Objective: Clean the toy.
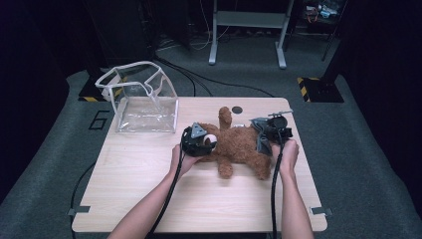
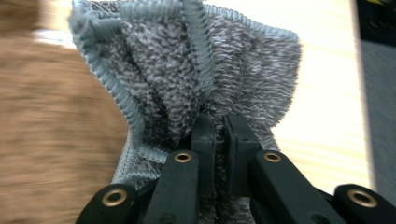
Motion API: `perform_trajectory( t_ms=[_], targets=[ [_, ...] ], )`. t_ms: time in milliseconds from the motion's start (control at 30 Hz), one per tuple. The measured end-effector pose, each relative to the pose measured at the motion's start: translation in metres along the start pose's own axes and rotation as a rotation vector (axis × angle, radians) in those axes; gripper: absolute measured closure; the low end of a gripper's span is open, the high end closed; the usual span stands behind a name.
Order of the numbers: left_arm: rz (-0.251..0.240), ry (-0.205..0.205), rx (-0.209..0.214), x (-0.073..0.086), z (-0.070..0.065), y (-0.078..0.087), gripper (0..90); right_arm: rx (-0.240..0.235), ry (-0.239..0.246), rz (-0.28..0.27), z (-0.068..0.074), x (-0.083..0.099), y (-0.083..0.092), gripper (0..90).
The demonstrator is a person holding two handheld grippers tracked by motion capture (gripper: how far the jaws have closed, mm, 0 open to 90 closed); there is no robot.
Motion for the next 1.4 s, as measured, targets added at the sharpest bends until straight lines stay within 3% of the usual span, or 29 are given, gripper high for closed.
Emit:
perform_trajectory(
  t_ms=[67,200,267,333,433,500,567,633,733,800,900,967,1033,1167,1267,1333,1400],
  targets=[
    [-0.006,0.001,-0.004,0.0,0.0,-0.001,44.4,0.01,-0.033,-0.026,-0.012,0.002,0.008,83.8],
    [-0.002,0.001,-0.003,0.0,0.0,-0.001,44.4,-0.014,-0.035,-0.108,-0.012,-0.002,0.032,83.8],
    [-0.001,0.004,-0.007,0.0,0.0,-0.001,44.4,-0.056,-0.011,-0.141,0.001,-0.007,0.043,83.8],
    [-0.001,0.004,-0.007,0.0,0.0,-0.001,44.4,-0.108,0.041,-0.141,0.025,-0.011,0.048,83.8],
    [0.0,0.005,-0.006,0.0,0.0,-0.001,44.4,-0.139,0.105,-0.1,0.054,-0.011,0.039,83.8],
    [0.0,0.004,-0.004,0.0,0.0,0.0,44.4,-0.127,0.13,-0.062,0.06,-0.009,0.027,83.9],
    [-0.001,0.005,-0.004,0.0,0.0,0.0,44.4,-0.1,0.127,-0.048,0.056,-0.007,0.013,84.1],
    [-0.003,0.006,-0.004,0.0,0.0,0.0,44.4,-0.11,0.08,-0.052,0.047,-0.005,0.007,84.1],
    [-0.002,0.008,-0.003,0.0,0.0,0.0,44.4,-0.071,0.05,-0.042,0.03,-0.002,0.002,84.1],
    [-0.001,0.008,-0.003,0.0,0.0,0.0,44.4,-0.05,0.028,-0.03,0.023,0.0,0.004,84.1],
    [-0.001,0.008,-0.001,0.0,0.0,0.0,44.4,-0.053,0.022,-0.064,0.018,-0.001,0.017,84.1],
    [0.003,0.006,0.002,0.0,0.001,0.0,44.4,-0.072,0.032,-0.089,0.025,-0.005,0.028,84.1],
    [0.001,0.006,-0.002,-0.001,0.001,-0.001,44.4,-0.103,0.061,-0.119,0.041,-0.011,0.04,84.1],
    [0.006,0.014,0.002,-0.001,0.001,-0.001,44.3,-0.191,0.151,-0.15,0.088,-0.026,0.051,84.0],
    [0.003,0.014,0.001,-0.001,0.001,-0.001,44.2,-0.216,0.21,-0.108,0.121,-0.031,0.037,83.7],
    [0.007,0.01,0.006,0.0,0.001,0.0,44.2,-0.195,0.226,-0.067,0.126,-0.029,0.022,83.6],
    [-0.005,0.006,0.0,0.0,0.001,0.0,44.1,-0.151,0.235,-0.028,0.122,-0.024,0.003,83.4]
  ],
)
Point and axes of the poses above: each handheld gripper's, and its own axes: y roughly backward along the jaws, x roughly out of its underside, z roughly to its left, the point moved 8 cm from there along -y, roughly forward along the jaws, and after that the axes turned 13 degrees about -x, right-handed, at the moved point
